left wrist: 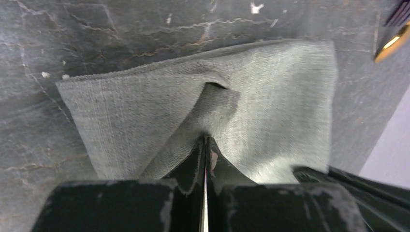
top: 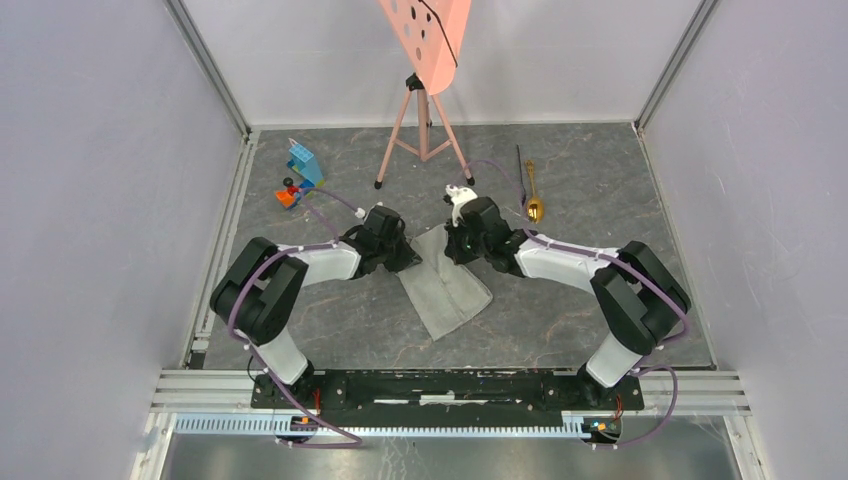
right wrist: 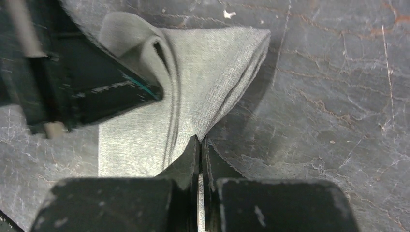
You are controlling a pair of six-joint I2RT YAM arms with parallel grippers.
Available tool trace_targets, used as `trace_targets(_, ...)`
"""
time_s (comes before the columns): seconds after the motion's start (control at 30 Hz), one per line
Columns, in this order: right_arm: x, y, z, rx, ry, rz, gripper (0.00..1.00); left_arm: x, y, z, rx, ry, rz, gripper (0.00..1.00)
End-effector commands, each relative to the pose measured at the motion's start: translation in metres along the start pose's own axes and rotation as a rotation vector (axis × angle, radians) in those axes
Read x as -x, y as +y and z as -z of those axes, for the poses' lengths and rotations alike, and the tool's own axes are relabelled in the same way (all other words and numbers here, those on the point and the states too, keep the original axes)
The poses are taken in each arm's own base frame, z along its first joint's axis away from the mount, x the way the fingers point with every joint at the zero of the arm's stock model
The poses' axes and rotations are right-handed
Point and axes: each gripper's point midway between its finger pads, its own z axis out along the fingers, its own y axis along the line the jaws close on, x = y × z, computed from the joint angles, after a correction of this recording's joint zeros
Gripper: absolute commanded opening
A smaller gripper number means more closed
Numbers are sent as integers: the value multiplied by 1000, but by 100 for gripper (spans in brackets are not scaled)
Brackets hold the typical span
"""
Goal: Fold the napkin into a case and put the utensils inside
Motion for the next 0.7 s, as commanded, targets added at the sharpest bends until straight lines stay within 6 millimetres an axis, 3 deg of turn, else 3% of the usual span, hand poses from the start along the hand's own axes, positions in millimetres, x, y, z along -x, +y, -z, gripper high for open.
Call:
trace_targets(0.0, 24, 5, 3, -142, -8, 96, 0, 10, -6, -11, -35, -36, -43, 2)
trace_targets(0.2, 27, 41, -3, -197, 26, 133, 0, 4, 6, -15, -25, -29, -19, 2)
trace_targets(0.33, 14, 69, -14, -127, 58, 81, 0, 5, 12, -15, -31, -33, -4, 2)
trace_targets(0.67, 7, 92, -3, 74, -59, -103, 0, 14, 15, -7, -79, -52, 16, 2)
